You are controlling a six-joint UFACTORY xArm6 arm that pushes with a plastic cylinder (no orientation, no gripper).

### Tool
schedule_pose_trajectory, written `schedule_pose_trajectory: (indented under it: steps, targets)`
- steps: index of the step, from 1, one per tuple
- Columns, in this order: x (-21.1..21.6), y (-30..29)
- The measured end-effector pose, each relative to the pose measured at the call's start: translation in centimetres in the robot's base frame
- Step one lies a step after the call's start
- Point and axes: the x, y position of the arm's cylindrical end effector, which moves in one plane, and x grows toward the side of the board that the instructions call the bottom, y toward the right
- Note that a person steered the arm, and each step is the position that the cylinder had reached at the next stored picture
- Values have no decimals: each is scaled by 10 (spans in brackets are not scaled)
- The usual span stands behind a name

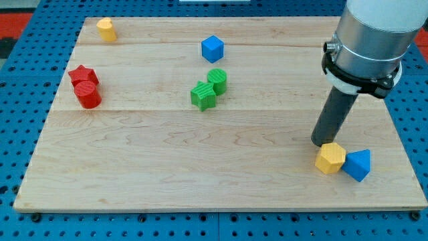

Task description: Place the green blocks close to the hexagon

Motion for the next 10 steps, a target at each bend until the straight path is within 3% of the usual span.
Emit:
schedule_pose_trajectory:
  steps: [3, 5, 6, 7, 10]
  targets:
    - [-86, -19]
    - [-145, -68]
    - [-149, -131]
    - [-118, -178]
    - [-56, -233]
